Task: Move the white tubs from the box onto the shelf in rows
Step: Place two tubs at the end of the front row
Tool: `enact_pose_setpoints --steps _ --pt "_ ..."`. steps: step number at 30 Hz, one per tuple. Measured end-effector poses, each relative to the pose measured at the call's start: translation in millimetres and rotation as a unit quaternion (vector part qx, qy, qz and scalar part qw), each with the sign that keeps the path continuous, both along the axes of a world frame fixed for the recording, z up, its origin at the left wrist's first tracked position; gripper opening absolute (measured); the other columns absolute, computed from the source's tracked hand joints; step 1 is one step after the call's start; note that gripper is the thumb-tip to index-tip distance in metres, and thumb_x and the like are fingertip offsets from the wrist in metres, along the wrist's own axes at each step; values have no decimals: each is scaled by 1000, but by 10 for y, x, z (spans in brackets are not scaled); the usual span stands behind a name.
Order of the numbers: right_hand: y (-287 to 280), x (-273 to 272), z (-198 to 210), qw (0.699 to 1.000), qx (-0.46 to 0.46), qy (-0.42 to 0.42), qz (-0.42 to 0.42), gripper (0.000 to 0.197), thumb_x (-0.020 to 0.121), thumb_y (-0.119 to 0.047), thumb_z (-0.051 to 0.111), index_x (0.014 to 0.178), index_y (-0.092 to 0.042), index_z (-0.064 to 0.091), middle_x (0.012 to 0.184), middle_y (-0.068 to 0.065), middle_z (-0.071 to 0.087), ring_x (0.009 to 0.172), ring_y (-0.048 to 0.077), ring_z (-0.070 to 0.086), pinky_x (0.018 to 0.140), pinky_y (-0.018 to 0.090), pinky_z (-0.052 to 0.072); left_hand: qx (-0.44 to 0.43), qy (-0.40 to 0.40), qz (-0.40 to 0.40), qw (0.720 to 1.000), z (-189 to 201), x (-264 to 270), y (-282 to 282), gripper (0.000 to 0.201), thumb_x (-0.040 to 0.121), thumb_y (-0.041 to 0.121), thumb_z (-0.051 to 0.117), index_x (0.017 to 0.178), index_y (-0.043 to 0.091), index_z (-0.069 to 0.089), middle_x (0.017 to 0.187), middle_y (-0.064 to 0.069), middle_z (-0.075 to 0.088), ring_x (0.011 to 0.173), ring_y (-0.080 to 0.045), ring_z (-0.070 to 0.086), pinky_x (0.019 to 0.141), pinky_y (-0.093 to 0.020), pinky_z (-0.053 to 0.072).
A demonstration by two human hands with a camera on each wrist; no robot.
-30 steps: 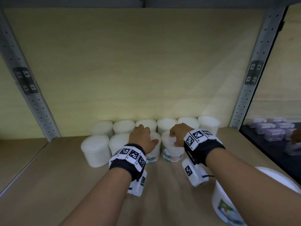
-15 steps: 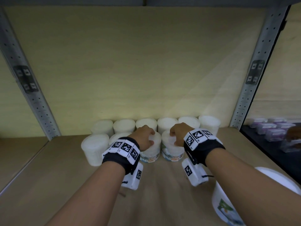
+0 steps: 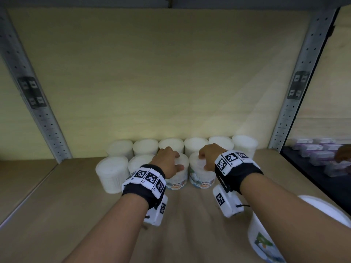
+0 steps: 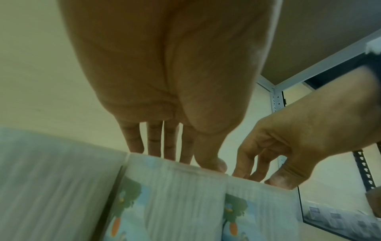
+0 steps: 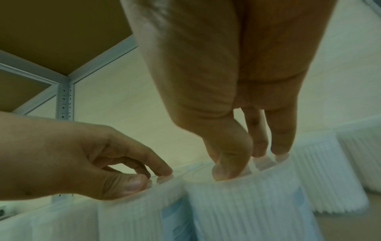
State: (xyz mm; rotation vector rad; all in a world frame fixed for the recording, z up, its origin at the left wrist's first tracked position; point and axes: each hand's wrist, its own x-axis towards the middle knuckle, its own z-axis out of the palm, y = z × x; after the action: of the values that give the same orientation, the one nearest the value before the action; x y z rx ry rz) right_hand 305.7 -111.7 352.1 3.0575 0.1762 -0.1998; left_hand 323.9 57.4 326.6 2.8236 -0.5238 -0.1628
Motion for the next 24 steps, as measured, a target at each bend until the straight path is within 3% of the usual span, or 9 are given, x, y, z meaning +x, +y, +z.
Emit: enact_pose_setpoints --steps 8,16,24 --pt "28 -22 37 1000 -13 10 2 46 89 -9 57 134 0 52 135 15 57 123 27 56 101 32 46 -46 8 8 999 -13 15 9 56 89 36 62 138 15 47 141 -7 41 133 -25 36 111 -37 32" --pt "26 -137 45 1000 -3 5 1 42 88 -7 56 130 0 56 131 15 59 120 28 57 99 33 46 -35 11 11 999 5 -60 15 55 89 35 62 138 15 47 138 -8 42 130 -26 38 110 -37 34" --pt "197 -465 168 998 -24 56 -3 46 93 -15 55 137 -3 48 141 13 50 130 26 50 105 28 40 -45 18 7 999 26 -408 123 53 89 36 61 137 18 47 139 -7 42 130 -25 40 109 -34 34"
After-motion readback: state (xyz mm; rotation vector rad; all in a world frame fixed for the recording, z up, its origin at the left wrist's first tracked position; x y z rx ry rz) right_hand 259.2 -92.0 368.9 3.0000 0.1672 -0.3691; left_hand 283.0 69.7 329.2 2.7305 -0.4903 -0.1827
